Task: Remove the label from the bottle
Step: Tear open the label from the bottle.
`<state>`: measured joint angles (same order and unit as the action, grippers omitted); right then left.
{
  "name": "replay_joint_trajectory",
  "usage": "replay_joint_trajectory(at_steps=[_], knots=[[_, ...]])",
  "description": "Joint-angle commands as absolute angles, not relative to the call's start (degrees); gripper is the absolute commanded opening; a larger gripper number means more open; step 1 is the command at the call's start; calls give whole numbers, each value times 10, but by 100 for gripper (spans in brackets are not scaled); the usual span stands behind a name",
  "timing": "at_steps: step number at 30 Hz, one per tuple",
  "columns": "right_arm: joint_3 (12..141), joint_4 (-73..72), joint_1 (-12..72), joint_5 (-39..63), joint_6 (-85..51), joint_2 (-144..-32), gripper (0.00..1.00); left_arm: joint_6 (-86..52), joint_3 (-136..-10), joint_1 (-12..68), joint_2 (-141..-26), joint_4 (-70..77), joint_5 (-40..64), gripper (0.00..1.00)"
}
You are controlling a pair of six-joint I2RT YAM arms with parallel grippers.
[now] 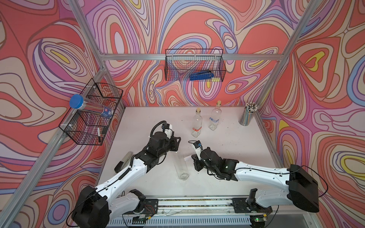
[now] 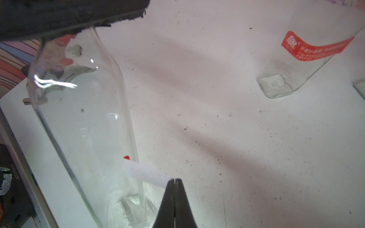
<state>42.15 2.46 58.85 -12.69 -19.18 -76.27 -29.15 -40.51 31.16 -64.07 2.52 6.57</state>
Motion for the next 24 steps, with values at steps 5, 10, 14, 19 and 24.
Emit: replay_joint_trajectory(at_steps=[5, 10, 14, 19, 24], knots=[[408, 44, 581, -168, -197, -749, 0, -259, -404, 312, -630, -10, 47, 0], [407, 44, 581, -171, -199, -748, 0, -259, -403, 313, -628, -9, 47, 0], [407, 46, 581, -172, -200, -748, 0, -259, -402, 312, -628, -10, 46, 0], [406, 46, 581, -170, -201, -748, 0, -259, -402, 312, -628, -9, 47, 0], [405, 45, 581, -169, -201, -746, 0, -260, -401, 312, -628, -7, 47, 0]])
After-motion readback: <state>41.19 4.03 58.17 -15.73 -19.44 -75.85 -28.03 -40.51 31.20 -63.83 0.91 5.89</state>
